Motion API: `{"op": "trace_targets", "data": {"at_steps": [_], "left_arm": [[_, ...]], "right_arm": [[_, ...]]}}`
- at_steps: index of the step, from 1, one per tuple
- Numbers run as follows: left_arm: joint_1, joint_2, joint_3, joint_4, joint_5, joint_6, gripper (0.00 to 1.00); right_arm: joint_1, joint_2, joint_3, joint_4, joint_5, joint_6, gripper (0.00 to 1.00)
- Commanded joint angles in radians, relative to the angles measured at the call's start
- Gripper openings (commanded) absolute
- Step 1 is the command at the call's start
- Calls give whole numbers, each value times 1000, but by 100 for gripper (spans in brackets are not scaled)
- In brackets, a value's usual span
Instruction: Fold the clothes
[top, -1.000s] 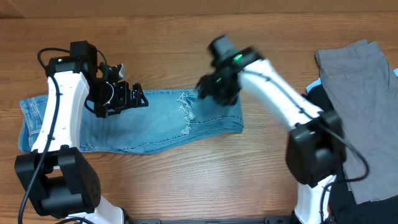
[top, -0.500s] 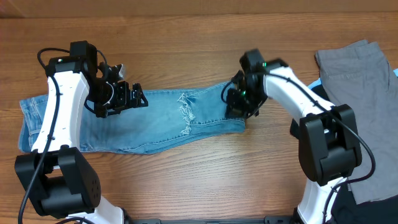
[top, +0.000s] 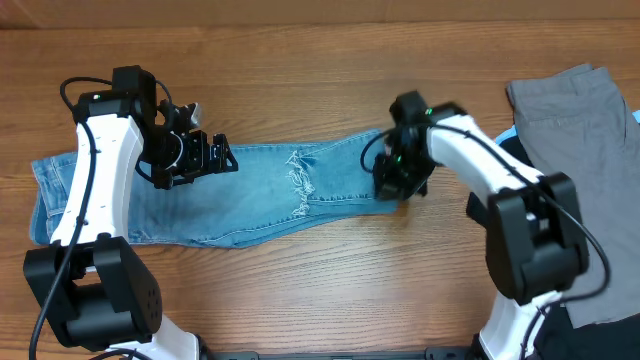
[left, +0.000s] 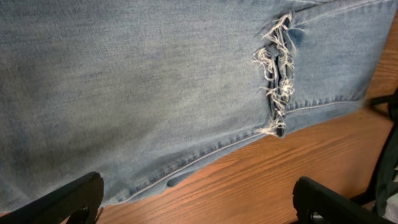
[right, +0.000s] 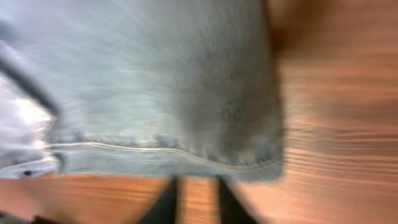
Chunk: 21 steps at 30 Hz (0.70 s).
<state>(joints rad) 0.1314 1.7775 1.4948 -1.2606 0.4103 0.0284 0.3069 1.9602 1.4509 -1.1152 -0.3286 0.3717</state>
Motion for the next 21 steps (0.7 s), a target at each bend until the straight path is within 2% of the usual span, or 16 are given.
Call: {"op": "trace_targets", "data": {"at_steps": [1, 3, 11, 16, 21], "left_arm": [[3, 0, 13, 1, 5, -10, 100], [3, 0, 13, 1, 5, -10, 100], [3, 1, 13, -9, 5, -10, 100], [3, 0, 13, -8, 5, -10, 100], [3, 1, 13, -11, 5, -10, 100]], "right_arm": [[-14, -106, 125, -23, 177, 1, 85], [-23, -107, 138, -13, 190, -14, 92], [-74, -59, 73, 55, 178, -96, 100], [-89, 2, 33, 127, -44, -268, 100], [-82, 66, 33, 161, -167, -294, 100]]}}
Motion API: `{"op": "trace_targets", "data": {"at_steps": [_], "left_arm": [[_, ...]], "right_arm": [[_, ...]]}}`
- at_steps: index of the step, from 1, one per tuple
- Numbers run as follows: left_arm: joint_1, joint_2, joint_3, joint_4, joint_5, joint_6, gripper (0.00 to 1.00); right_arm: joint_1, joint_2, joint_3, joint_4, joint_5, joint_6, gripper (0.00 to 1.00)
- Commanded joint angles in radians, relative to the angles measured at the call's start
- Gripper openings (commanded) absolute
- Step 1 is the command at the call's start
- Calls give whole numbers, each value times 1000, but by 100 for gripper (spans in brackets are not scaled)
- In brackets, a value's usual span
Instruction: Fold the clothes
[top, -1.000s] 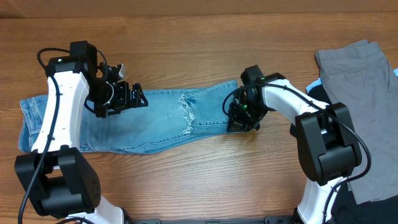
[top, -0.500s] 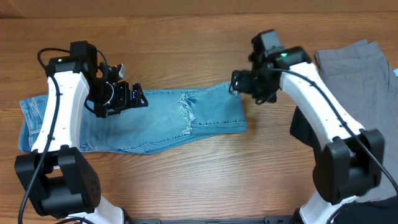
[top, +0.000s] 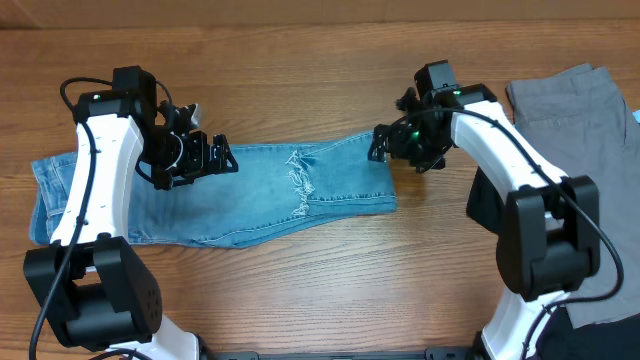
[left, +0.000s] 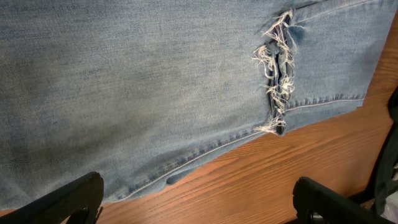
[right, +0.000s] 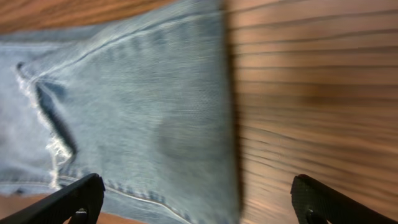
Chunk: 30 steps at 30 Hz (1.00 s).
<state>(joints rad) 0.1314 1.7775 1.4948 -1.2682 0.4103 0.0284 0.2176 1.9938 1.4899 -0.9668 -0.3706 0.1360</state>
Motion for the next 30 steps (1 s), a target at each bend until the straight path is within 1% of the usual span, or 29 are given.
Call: {"op": "trace_targets", "data": {"at_steps": [1, 8, 10, 12, 13, 15, 17, 18, 19, 22, 25, 30], "left_arm": [[3, 1, 13, -3, 5, -10, 100], [3, 1, 13, -4, 5, -10, 100], [3, 1, 13, -3, 5, -10, 100], [3, 0, 13, -3, 5, -10, 100], [3, 1, 13, -3, 5, -10, 100], [3, 1, 13, -3, 5, -10, 100], [3, 0, 13, -3, 5, -10, 100], [3, 1, 13, -3, 5, -10, 100], [3, 1, 13, -3, 5, -10, 100], [3, 1, 13, -4, 5, -10, 100], [3, 1, 13, -3, 5, -10, 100], [3, 1, 13, -4, 1, -10, 100]], "right_arm": [[12, 51, -6, 19, -141, -58, 100], [19, 126, -7, 31, -149, -55, 99], [19, 132, -8, 32, -161, -55, 97], [19, 134, -10, 35, -188, -55, 90], [19, 134, -10, 36, -198, -55, 84], [19, 134, -10, 39, -212, -54, 63], [19, 134, -11, 44, -211, -32, 34], [19, 134, -11, 47, -211, -17, 18], [19, 134, -10, 51, -207, 4, 4], [19, 134, -10, 56, -183, 51, 4], [18, 132, -10, 47, -80, 125, 4], [-25, 91, -3, -50, 111, 139, 4]]}}
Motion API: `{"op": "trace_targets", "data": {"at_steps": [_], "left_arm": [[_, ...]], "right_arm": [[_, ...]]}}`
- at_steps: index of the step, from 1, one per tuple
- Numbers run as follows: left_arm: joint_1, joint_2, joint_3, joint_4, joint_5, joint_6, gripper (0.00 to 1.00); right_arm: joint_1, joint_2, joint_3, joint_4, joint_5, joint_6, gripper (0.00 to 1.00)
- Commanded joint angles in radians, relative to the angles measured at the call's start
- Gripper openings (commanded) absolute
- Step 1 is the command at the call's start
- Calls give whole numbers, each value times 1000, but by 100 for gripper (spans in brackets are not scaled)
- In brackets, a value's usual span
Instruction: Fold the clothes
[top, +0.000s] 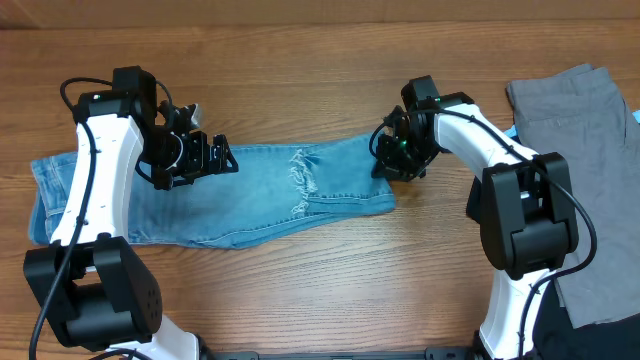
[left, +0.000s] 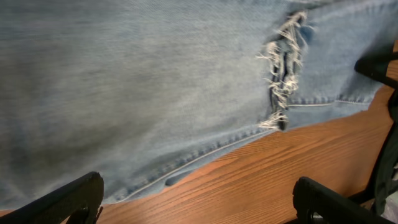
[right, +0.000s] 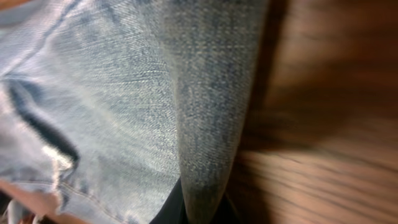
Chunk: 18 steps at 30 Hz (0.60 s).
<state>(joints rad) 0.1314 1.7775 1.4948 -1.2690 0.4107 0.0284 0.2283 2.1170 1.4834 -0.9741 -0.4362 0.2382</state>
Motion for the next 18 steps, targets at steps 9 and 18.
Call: {"op": "trace_targets", "data": {"at_steps": [9, 18], "left_arm": [[3, 1, 13, 4, 0, -10, 100], [3, 1, 13, 21, 1, -10, 100]], "right_arm": [[-70, -212, 67, -196, 409, 50, 4], [38, -252, 69, -193, 399, 74, 4]]}}
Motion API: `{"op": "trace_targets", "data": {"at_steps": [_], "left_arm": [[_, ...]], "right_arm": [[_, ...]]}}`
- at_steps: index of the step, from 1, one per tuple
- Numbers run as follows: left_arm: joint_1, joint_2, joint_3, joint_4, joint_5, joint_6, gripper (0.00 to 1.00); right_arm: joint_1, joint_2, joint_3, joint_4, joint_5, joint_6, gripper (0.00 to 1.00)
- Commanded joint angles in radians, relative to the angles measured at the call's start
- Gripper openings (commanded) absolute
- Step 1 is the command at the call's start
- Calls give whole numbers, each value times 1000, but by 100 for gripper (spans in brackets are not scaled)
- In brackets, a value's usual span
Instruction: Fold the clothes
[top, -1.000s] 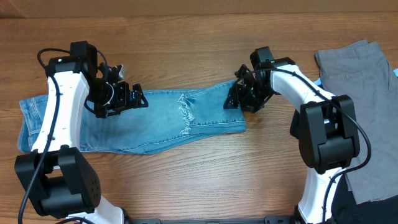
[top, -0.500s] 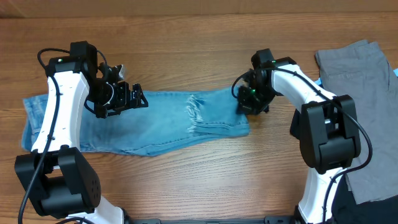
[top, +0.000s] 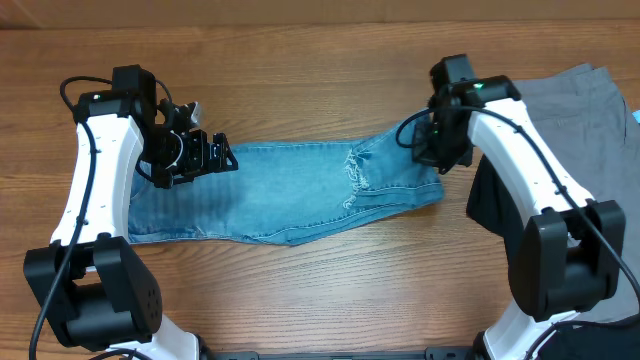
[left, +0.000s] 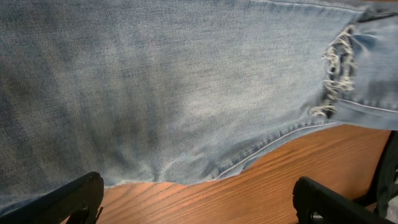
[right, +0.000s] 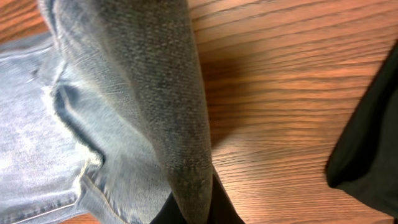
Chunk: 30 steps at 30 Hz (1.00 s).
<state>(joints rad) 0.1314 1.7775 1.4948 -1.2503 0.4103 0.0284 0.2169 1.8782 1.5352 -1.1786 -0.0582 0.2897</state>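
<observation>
Light blue ripped jeans (top: 280, 195) lie lengthwise on the wooden table (top: 300, 290), the frayed tear (top: 355, 170) right of middle. My right gripper (top: 437, 152) is shut on the jeans' right hem end, and in the right wrist view the denim fold (right: 180, 93) runs pinched down between its fingers. Over the jeans' left part my left gripper (top: 205, 155) hovers open; the left wrist view has denim (left: 155, 81) filling the top and both fingertips (left: 74, 199) wide apart over bare wood.
Grey trousers (top: 580, 100) lie at the table's right edge. Under my right arm there is a dark garment (top: 490, 200), whose corner (right: 373, 143) also shows in the right wrist view. Bare wood lies in front of and behind the jeans.
My right gripper, shut on the hem end, has moved right with it. The whole pair of jeans has shifted right: its left end and the tear both sit further right. The left arm is unmoved.
My right gripper was shut low at the hem's front corner. Then it stood open above the hem. Then it was shut on the hem's end, and now it is further right with the jeans shifted along. My left gripper stayed open throughout.
</observation>
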Motion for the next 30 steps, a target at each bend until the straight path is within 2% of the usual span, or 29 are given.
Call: {"op": "trace_targets", "data": {"at_steps": [1, 15, 21, 26, 30], "left_arm": [[3, 1, 13, 2, 2, -10, 100], [3, 1, 13, -3, 2, -10, 100], [3, 1, 13, -3, 1, -10, 100], [3, 1, 13, -2, 1, -10, 100], [3, 1, 13, -3, 1, -10, 100]], "right_arm": [[72, -13, 17, 24, 21, 27, 4], [319, 14, 15, 138, 68, 144, 4], [370, 39, 15, 190, 42, 209, 4], [403, 57, 15, 264, -76, 228, 7], [425, 80, 15, 309, -74, 291, 7]]}}
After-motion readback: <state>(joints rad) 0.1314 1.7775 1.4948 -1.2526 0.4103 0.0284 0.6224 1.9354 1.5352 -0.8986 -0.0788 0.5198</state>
